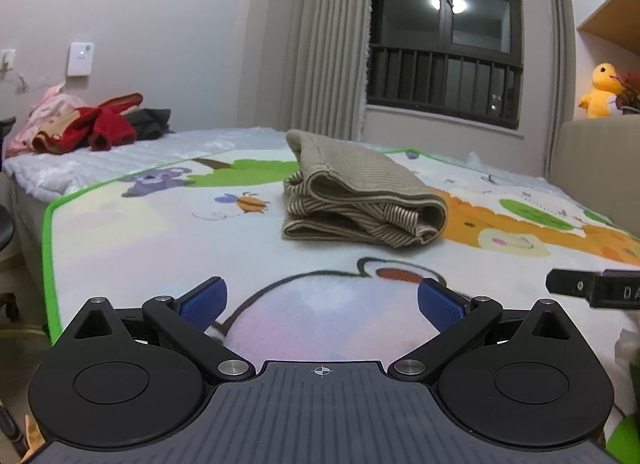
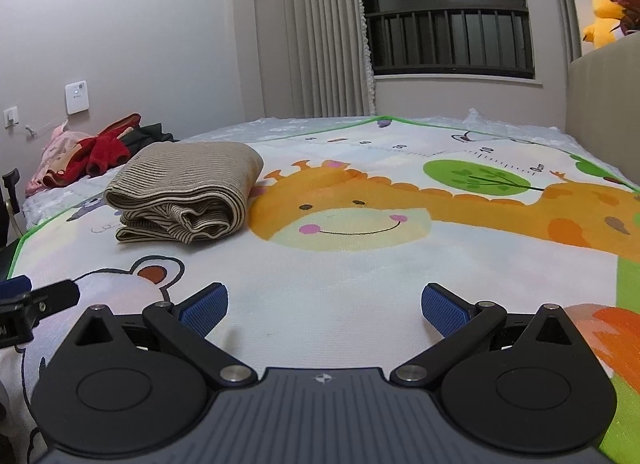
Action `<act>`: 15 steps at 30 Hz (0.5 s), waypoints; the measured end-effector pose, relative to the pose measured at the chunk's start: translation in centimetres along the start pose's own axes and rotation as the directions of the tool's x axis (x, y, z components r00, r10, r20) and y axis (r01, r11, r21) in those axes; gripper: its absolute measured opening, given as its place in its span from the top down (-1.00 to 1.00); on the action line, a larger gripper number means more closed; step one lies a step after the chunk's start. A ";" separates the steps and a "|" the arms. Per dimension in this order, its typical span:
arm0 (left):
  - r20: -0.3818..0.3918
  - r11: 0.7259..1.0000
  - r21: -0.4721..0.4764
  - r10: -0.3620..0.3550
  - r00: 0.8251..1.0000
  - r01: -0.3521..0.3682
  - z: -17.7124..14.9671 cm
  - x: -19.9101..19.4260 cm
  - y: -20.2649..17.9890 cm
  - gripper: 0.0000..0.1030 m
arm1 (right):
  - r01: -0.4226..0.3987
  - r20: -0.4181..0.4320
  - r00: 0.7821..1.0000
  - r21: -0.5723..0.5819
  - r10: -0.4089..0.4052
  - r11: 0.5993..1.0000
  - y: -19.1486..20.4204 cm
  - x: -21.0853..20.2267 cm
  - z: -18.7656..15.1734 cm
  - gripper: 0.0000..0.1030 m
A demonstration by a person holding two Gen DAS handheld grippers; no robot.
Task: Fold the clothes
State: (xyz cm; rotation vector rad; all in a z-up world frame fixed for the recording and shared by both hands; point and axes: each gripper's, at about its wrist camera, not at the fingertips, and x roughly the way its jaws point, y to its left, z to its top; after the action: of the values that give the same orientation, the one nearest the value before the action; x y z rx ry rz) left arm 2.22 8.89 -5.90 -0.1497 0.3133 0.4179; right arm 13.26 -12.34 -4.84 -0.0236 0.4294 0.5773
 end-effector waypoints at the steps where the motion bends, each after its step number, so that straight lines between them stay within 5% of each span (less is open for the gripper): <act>1: -0.001 1.000 0.004 0.000 1.000 0.000 -0.1 -0.1 0.0 -1.00 | 0.002 0.001 1.000 0.000 -0.002 1.000 0.0 0.0 0.0 -1.00; 15: -0.040 0.999 -0.036 -0.029 0.999 0.028 -0.8 0.0 1.2 -1.00 | 0.053 -0.017 0.998 -0.040 -0.054 0.998 0.9 0.1 -0.4 -1.00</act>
State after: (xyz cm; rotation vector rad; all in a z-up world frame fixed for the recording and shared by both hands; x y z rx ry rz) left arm 1.46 9.81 -6.75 -0.1976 0.3438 0.3927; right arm 12.72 -11.62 -5.11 -0.0777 0.4332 0.5329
